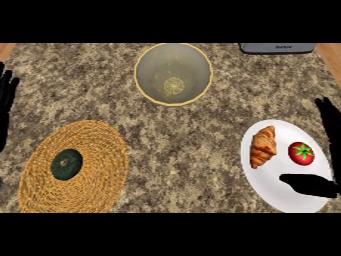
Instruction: Pick the tomato from the plate and place it in the bowl
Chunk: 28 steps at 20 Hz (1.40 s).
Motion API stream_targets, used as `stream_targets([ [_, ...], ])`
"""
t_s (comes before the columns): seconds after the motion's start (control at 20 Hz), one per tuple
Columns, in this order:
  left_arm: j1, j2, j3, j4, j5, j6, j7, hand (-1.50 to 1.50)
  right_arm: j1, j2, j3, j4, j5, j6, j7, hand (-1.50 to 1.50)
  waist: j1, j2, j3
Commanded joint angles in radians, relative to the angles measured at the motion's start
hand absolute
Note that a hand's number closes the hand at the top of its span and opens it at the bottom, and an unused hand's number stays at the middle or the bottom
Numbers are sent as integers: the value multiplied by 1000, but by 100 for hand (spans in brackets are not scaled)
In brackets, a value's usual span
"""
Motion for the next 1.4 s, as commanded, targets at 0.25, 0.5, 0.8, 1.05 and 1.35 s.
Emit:
stream_targets([
  [0.25, 4, -12, 20, 54, 8, -62, -66, 0, -45, -169, -28, -214, -244, 475, 368, -150, 25, 12, 4],
  [0.5, -96, -28, 23, 122, -30, -45, -25, 0, -15, -147, -70, -289, -309, 531, 468, -150, 17, 13, 6],
  [0.8, -26, -65, 33, 61, -54, -62, -46, 0, -38, -68, -74, -177, -263, 556, 418, -150, 29, 12, 7],
  [1.05, -49, -82, 47, 76, -70, -68, -35, 0, 51, -54, -103, -49, -193, 538, 249, -150, 25, 12, 8],
  [1.35, -76, -73, 95, 111, -73, -124, -23, 0, -8, 93, -81, 65, -84, 527, 247, -150, 31, 13, 7],
])
